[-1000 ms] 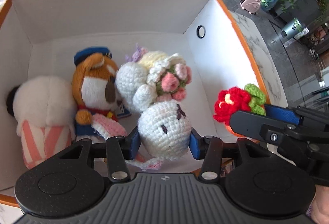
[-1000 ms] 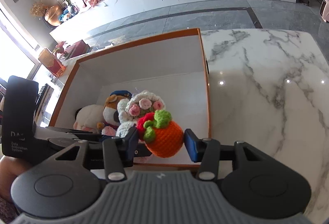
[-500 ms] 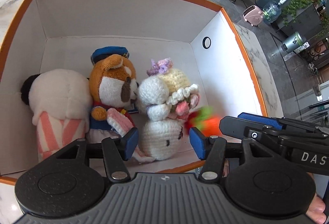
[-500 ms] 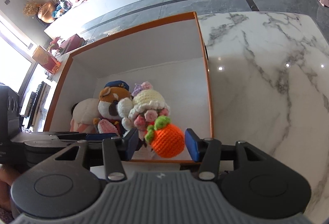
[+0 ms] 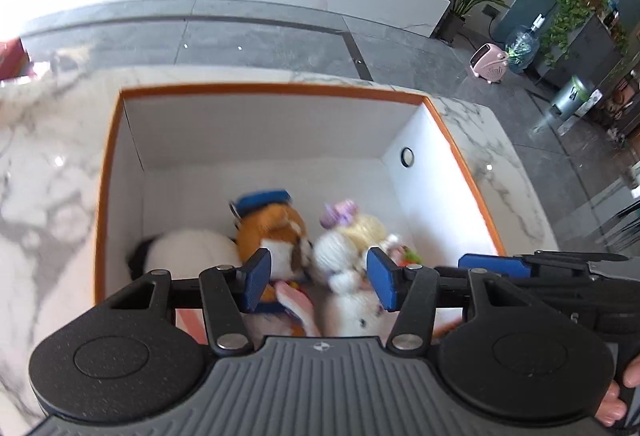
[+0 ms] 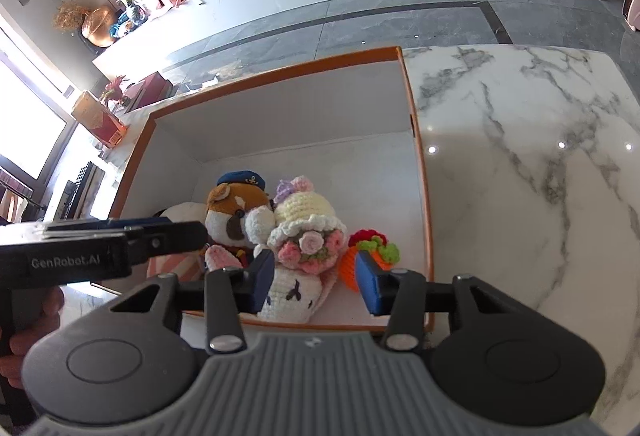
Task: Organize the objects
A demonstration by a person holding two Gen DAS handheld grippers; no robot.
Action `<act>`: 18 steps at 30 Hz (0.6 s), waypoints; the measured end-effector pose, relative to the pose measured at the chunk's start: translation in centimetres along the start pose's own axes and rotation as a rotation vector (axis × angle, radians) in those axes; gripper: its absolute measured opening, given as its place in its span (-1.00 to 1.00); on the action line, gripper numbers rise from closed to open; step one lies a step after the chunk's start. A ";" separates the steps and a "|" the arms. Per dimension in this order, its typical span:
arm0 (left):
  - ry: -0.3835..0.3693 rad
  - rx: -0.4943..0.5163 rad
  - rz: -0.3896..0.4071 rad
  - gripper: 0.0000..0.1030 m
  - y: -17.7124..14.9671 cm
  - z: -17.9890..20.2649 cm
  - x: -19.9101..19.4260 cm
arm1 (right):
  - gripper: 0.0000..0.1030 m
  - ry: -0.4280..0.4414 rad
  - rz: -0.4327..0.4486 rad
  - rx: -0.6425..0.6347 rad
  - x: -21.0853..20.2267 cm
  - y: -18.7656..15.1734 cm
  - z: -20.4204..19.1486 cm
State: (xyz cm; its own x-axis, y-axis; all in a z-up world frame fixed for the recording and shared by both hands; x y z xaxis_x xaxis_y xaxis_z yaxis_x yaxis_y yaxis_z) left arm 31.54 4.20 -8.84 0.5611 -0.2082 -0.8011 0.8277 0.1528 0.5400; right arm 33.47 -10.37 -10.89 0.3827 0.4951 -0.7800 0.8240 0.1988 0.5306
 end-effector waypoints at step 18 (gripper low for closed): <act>0.072 0.091 -0.093 -0.40 -0.4 -2.8 5.3 | -0.22 -0.058 -0.037 -0.073 6.9 1.7 -1.1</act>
State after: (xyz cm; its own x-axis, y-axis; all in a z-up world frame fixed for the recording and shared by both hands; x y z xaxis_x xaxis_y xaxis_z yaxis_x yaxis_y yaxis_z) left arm 34.19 5.77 -14.02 0.4827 -0.1471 -0.8633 0.8753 0.0477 0.4813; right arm 37.05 -5.63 -15.01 0.3779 0.4368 -0.8163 0.8061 0.2784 0.5221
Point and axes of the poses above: each gripper's, at about its wrist camera, not at the fingertips, and x roughly the way its jaws point, z to its right, y to its top, the point moved 10 cm from there along x, roughly the way its jaws point, and after that the axes turned 3 degrees about z, right-handed, at the moved point
